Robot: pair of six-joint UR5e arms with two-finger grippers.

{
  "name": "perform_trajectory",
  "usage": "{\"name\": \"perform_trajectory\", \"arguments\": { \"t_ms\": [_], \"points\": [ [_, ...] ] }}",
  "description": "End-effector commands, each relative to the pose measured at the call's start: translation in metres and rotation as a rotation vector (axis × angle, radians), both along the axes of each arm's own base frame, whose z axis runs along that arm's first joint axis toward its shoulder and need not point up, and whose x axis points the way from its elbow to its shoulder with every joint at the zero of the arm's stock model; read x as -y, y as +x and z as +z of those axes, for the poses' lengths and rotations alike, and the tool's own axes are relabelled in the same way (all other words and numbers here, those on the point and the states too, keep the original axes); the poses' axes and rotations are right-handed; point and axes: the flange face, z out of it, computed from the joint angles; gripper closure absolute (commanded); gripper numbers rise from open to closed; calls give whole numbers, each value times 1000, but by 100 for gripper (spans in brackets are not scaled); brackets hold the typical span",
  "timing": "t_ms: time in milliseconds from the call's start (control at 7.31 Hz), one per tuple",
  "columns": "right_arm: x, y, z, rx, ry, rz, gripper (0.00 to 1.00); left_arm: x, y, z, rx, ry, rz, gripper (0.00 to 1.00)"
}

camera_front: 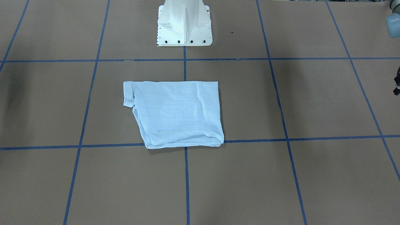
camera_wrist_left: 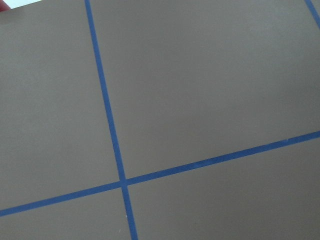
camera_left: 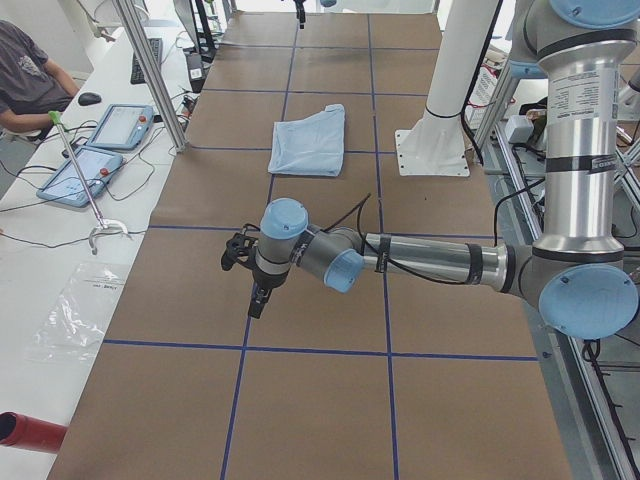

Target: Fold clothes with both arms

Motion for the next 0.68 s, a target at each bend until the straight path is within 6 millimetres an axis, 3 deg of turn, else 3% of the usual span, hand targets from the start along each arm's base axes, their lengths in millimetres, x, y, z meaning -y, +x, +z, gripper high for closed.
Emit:
{"name": "perform_trajectory", "arguments": {
  "t_ms": [0,274,411,547],
  "points": [
    [-32,39,28,36,-22,83,0,-14,-9,24,3,-58,-10,0],
    [-49,72,20,176,-111,181,0,-20,-11,13,12,-212,-8,0],
    [-54,74,9,170,-125,188,0,-23,-16,3,20,-230,-4,0],
    [-57,75,-6,165,-158,193,0,-26,-30,13,37,-210,33,0]
  ]
}}
